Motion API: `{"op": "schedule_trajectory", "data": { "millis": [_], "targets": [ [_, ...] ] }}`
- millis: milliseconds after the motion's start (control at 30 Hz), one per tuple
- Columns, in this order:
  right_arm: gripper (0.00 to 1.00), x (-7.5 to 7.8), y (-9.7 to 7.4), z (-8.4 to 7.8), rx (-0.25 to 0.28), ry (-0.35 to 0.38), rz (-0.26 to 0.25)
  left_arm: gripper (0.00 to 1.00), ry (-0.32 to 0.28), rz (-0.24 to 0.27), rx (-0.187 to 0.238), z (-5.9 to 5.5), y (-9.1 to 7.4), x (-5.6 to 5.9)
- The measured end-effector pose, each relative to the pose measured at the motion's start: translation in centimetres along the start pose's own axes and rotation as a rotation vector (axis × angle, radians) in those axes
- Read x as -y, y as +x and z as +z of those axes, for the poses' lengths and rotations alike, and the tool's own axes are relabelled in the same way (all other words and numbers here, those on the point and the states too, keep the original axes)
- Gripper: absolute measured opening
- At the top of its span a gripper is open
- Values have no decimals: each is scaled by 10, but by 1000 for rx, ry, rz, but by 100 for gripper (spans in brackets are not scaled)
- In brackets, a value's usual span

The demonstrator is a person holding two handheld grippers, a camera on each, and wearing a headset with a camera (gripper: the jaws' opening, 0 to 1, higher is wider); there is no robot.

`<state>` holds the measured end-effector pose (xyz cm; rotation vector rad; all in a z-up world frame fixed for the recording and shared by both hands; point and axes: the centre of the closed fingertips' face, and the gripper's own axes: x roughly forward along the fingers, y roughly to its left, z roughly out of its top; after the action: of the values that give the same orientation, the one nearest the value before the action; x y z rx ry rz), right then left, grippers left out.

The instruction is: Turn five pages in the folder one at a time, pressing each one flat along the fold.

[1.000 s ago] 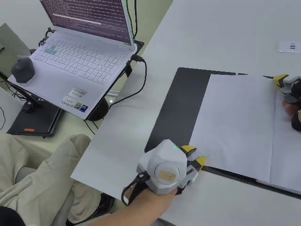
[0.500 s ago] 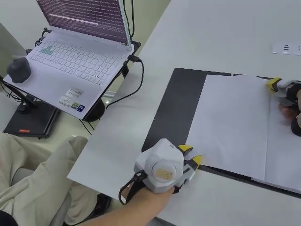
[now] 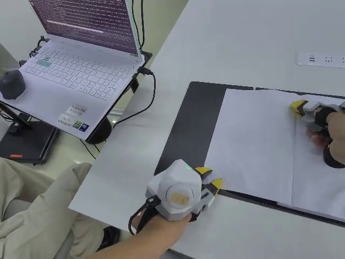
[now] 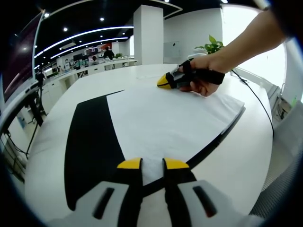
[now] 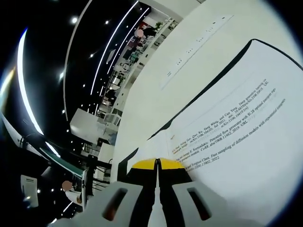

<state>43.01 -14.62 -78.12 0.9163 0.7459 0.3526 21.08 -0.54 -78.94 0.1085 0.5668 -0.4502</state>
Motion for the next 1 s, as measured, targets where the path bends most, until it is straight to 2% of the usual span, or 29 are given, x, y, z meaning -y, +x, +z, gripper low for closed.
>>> {"op": "schedule_trajectory", "data": {
  "millis": [567, 733, 867, 1000],
  "targets": [
    [0, 0, -30, -27, -53, 45, 39, 15, 5, -1, -6, 1, -1, 1],
    [0, -2, -38, -38, -84, 41, 50, 15, 6, -1, -7, 0, -1, 1],
    [0, -3, -44, -48, -115, 81, 71, 15, 7, -1, -10, -1, 0, 0],
    [0, -3, -52, -55, -123, 83, 77, 15, 9, -1, -12, 0, -1, 0]
  ]
}}
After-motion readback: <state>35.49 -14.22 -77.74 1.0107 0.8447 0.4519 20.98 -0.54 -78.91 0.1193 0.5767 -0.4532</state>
